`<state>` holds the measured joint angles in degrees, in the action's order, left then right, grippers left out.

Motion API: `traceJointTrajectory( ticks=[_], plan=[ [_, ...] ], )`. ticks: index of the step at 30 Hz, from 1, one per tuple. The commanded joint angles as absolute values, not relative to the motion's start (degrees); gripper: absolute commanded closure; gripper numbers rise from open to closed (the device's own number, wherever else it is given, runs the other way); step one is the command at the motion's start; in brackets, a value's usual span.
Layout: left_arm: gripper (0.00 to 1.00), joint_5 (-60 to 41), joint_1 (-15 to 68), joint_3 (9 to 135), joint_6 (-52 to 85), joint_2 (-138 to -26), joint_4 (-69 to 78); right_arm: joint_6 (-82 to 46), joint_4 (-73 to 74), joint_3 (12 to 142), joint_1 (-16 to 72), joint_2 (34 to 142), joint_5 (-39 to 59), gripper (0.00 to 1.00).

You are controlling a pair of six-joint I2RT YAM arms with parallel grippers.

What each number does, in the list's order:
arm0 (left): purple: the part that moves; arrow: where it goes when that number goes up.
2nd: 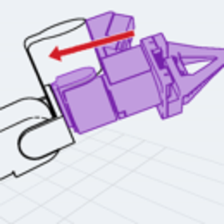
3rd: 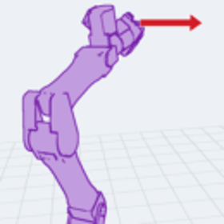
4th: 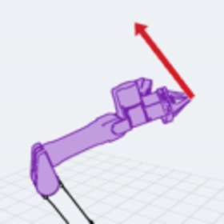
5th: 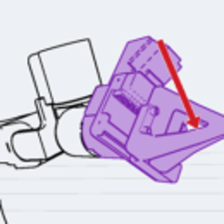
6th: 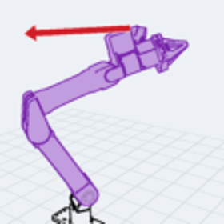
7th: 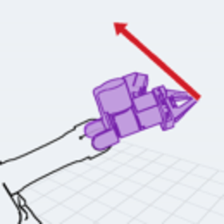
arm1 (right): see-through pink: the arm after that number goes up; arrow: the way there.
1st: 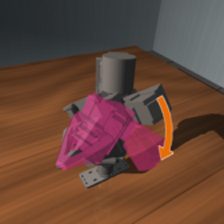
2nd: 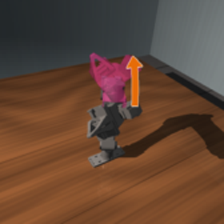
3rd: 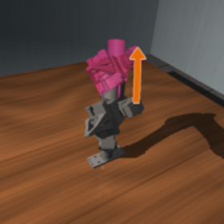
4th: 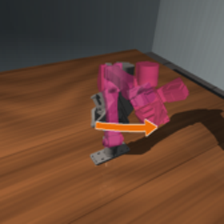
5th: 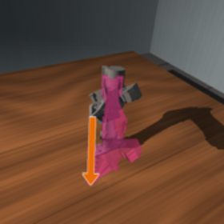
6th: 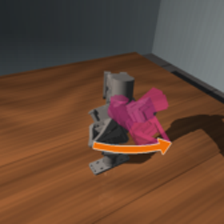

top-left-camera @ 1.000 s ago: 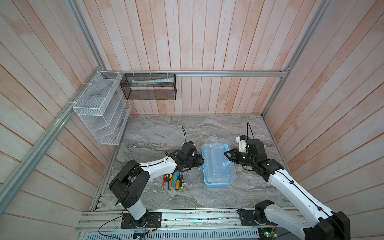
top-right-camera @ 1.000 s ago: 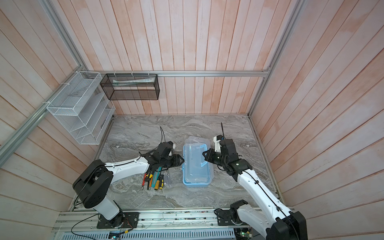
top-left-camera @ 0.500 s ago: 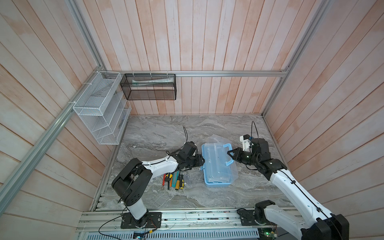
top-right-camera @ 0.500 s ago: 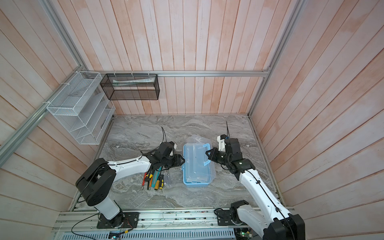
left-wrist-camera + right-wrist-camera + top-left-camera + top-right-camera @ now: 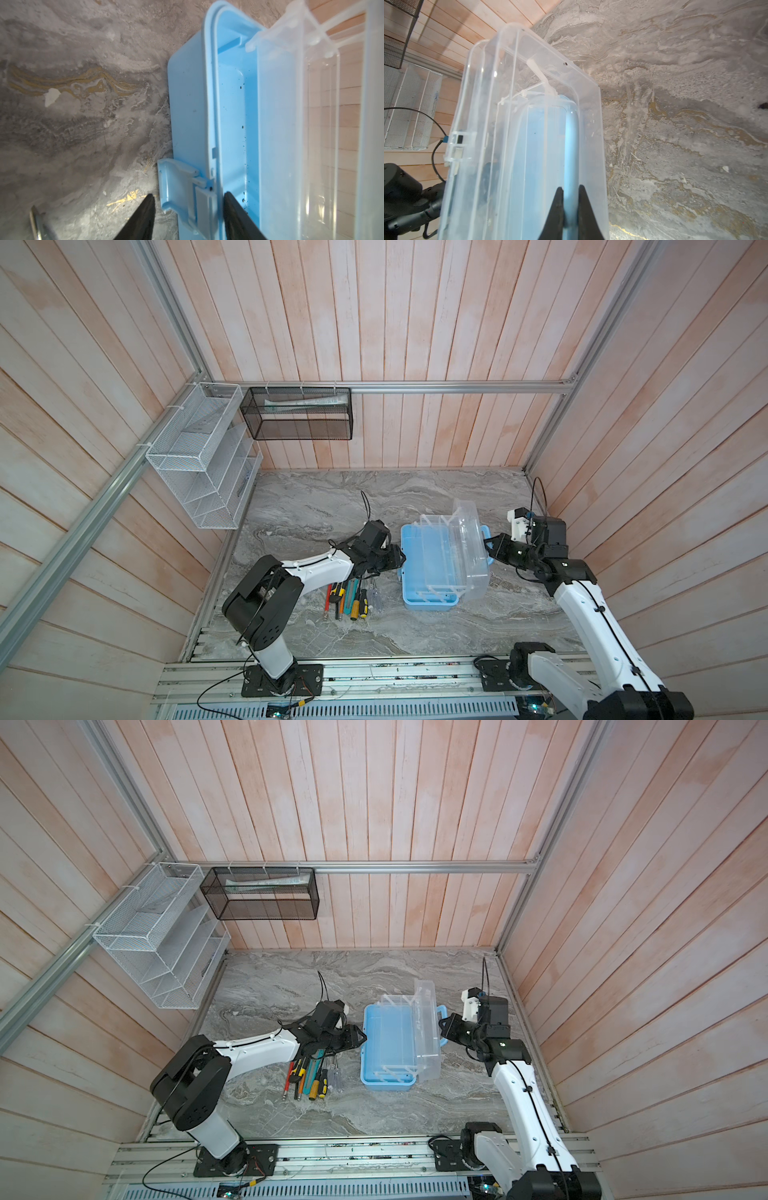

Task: Pack the tool kit
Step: 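Swing the clear lid open by its handle with the right gripper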

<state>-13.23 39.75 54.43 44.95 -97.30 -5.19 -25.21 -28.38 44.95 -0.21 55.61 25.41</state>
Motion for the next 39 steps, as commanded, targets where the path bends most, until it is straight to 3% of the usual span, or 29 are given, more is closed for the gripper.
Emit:
traceJointTrajectory(
  ticks=[1, 8, 13, 25, 39],
  plan=[
    [0.46, -11.81, 39.29, 52.83, 43.42, -98.02, -10.43, -22.07, -28.58, 45.88, -2.29, 55.69, 23.64, 1.00],
    [0.48, -15.93, 39.81, 50.75, 45.31, -98.34, -4.96, -20.59, -29.13, 45.97, -4.65, 57.04, 23.12, 0.95],
    [0.48, -15.82, 39.81, 50.97, 45.01, -98.35, -5.05, -20.31, -30.15, 46.38, -5.18, 57.31, 21.32, 0.79],
    [0.48, -17.40, 40.86, 51.68, 42.56, -97.24, -2.83, -16.91, -34.43, 51.34, -6.09, 59.19, 12.90, 0.80],
    [0.48, -17.93, 42.08, 51.07, 42.85, -96.34, -0.12, -15.79, -36.37, 56.83, -5.61, 59.86, 12.88, 0.82]
  ],
)
